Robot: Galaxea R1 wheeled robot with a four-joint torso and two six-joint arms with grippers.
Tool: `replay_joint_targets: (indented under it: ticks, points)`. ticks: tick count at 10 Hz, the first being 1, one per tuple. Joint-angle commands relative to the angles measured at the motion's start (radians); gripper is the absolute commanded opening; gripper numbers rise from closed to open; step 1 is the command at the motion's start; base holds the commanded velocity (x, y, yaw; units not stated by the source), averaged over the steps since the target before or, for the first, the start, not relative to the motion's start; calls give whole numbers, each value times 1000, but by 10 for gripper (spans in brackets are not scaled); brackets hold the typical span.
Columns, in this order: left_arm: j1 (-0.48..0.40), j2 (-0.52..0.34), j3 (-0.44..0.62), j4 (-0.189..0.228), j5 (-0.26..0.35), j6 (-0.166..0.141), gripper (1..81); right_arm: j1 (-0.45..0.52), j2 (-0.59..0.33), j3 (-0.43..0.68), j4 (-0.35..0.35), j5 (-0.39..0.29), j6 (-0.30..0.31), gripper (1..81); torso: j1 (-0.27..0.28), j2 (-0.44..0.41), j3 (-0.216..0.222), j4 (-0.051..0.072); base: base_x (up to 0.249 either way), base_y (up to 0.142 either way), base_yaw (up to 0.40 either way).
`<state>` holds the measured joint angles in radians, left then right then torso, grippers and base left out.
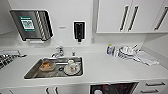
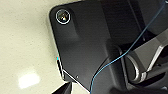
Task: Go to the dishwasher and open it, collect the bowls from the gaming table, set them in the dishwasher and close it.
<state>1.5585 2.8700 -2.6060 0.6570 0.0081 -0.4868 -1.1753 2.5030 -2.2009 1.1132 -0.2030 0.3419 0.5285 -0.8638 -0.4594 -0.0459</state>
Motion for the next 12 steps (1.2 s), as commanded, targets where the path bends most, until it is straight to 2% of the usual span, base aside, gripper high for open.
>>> replay_joint_targets:
  ticks: [1, 2, 4, 6, 7, 8, 9, 12]
  points:
    - [-16, -10, 3, -5, 61, -1, 811, 278, -135, 236, 51, -29, -9, 811, 0, 0, 0, 0, 0, 0, 0]
    - [-16, -9, 3, -5, 62, -1, 811, 311, -175, 314, 51, -29, -9, 811, 0, 0, 0, 0, 0, 0, 0]
    - [-15, -4, 0, -4, 64, 0, 811, 343, -289, 495, 42, 13, -15, 811, 0, 0, 0, 0, 0, 0, 0]
    - [-16, 5, 0, -2, 64, 1, 811, 328, -394, 588, 37, 66, -95, 811, 1, 0, 0, 0, 0, 0, 0]
    - [-16, 8, 0, -2, 64, 1, 811, 311, -418, 613, 37, 76, -109, 811, 1, 0, 0, 0, 0, 0, 0]
    - [-16, 8, 0, -4, 64, 1, 811, 283, -413, 600, 31, 74, -131, 811, 1, 0, 0, 0, 0, 0, 0]
    - [-18, 8, 0, -2, 62, 4, 811, 247, -373, 572, -7, 74, -205, 811, 1, 0, 0, 0, 0, 0, 0]
    - [-19, 9, -2, 1, 55, 8, 811, 98, -154, 320, -110, 57, -435, 811, 1, 0, 0, 0, 0, 0, 0]
